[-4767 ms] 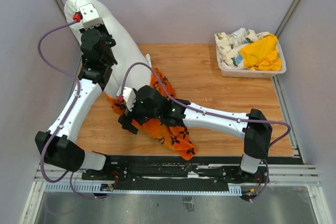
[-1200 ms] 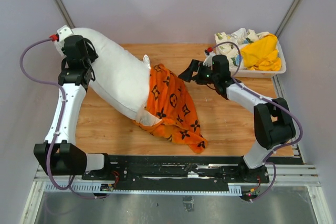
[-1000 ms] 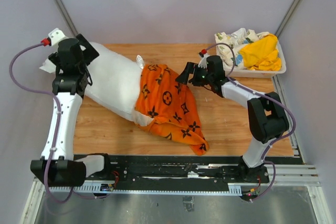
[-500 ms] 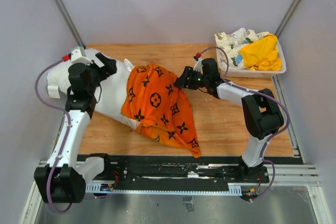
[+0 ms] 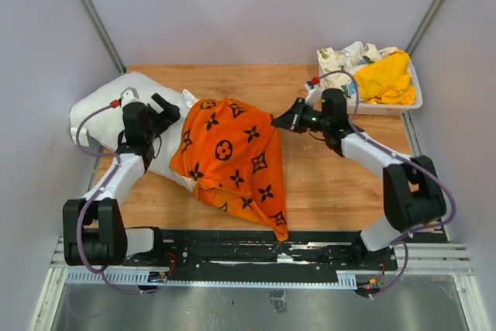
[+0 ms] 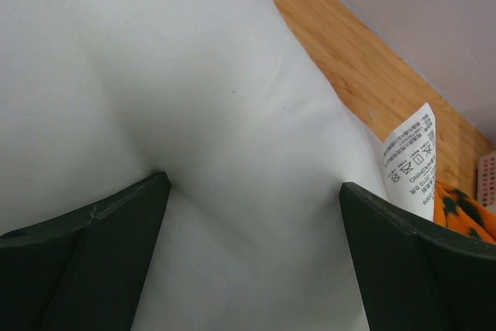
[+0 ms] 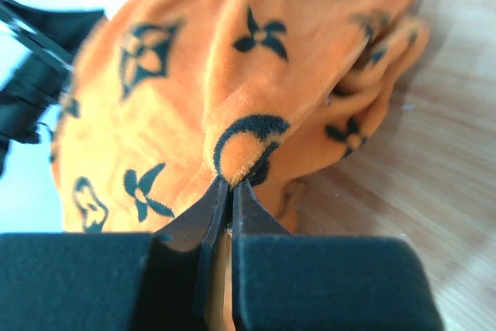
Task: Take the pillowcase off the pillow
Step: Remove the pillow from the pillowcase.
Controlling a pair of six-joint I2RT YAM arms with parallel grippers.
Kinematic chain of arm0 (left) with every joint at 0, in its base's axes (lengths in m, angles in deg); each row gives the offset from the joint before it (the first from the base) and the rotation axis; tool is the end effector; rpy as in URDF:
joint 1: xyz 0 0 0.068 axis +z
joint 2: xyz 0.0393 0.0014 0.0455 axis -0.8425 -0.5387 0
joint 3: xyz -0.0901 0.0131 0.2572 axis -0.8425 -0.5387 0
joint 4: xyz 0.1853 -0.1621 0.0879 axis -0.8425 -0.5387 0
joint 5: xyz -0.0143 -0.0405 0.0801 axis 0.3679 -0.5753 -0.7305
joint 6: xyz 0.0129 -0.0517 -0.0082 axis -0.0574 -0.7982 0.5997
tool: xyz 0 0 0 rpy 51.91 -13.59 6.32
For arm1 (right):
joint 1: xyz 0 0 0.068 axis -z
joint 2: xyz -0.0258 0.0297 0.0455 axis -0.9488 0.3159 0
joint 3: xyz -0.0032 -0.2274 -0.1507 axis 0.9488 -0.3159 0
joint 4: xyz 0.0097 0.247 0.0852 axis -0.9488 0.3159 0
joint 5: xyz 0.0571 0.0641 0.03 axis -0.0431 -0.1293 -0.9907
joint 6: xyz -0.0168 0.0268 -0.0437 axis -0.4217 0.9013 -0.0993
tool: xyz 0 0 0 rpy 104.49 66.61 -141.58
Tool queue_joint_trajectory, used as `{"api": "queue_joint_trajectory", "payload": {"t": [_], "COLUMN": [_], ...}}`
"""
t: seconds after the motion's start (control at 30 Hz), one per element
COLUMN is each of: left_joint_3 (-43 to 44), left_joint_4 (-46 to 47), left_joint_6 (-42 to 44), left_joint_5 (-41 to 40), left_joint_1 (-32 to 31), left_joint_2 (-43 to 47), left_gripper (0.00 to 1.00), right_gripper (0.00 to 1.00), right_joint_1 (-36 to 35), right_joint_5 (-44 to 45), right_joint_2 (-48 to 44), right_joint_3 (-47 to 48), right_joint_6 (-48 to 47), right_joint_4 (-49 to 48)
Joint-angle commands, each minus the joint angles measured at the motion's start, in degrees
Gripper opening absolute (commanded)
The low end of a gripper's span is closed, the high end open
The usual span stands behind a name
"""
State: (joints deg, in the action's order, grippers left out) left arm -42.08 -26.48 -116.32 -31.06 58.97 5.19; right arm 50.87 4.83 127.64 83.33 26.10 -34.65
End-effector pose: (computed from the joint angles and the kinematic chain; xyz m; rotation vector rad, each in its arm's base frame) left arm 0.2818 0.0092 0.2546 -0.6092 1.8404 -0.3291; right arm 0.3286 0.1479 0.2416 -0.1060 2.0507 1.3618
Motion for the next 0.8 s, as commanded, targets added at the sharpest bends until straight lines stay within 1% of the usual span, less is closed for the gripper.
{"api": "queue_joint_trajectory", "payload": {"t": [0.0, 0.17, 0.27, 0.33, 0.4, 0.43, 0.5, 0.53, 0.57, 0.63, 0.7, 0.73, 0.77], "left_joint_3": [-4.6, -4.6, -4.8, -4.8, -4.7, -4.6, -4.6, -4.9, -5.3, -5.6, -5.4, -5.1, -4.9], "left_joint_4": [-5.0, -5.2, -4.9, -4.8, -4.7, -4.7, -4.1, -3.2, -2.3, -0.7, -0.4, -0.8, -1.2], "left_joint_6": [-4.2, -5.2, -5.9, -6.3, -6.6, -6.6, -6.2, -5.8, -5.4, -4.5, -4.1, -4.1, -4.8], "left_joint_5": [-4.4, -4.7, -5.4, -5.6, -5.8, -5.8, -5.1, -4.1, -3.0, 0.4, 2.0, 3.0, 4.2], "left_joint_1": [1.7, 3.7, 4.2, 4.4, 4.6, 4.7, 4.7, 4.7, 4.7, 4.6, 4.0, 3.8, 3.8], "left_joint_2": [-5.4, -8.3, -9.0, -9.1, -9.0, -8.8, -7.8, -7.2, -6.5, -4.9, -2.7, -1.4, -0.1], "left_gripper": [0.99, 1.0, 0.99, 0.99, 0.99, 0.99, 0.99, 0.99, 0.99, 0.99, 0.99, 0.99, 0.99], "right_gripper": [0.01, 0.01, 0.01, 0.01, 0.01, 0.01, 0.01, 0.07, 0.21, 0.56, 0.82, 0.88, 0.92], "right_joint_1": [9.7, 25.9, 33.5, 36.0, 36.4, 36.4, 34.6, 31.9, 27.9, 18.7, 10.4, 7.3, 5.0], "right_joint_5": [0.3, 4.8, 8.5, 11.4, 14.3, 14.2, 12.2, 12.7, 14.8, 21.2, 24.7, 25.4, 25.2], "right_joint_2": [-12.4, -27.5, -33.9, -36.2, -35.8, -35.5, -34.8, -34.0, -32.9, -29.5, -25.0, -22.7, -20.2], "right_joint_3": [-3.4, -8.4, -10.8, -10.5, -8.0, -7.4, -7.0, -5.6, -3.3, 2.0, 5.3, 6.0, 6.8], "right_joint_6": [1.1, 3.3, 5.1, 4.7, 2.7, 2.1, 0.8, -1.3, -4.5, -12.2, -15.1, -15.7, -15.8], "right_joint_4": [2.7, 9.2, 11.6, 15.0, 21.3, 22.2, 20.2, 21.0, 23.5, 30.0, 31.4, 31.2, 30.6]}}
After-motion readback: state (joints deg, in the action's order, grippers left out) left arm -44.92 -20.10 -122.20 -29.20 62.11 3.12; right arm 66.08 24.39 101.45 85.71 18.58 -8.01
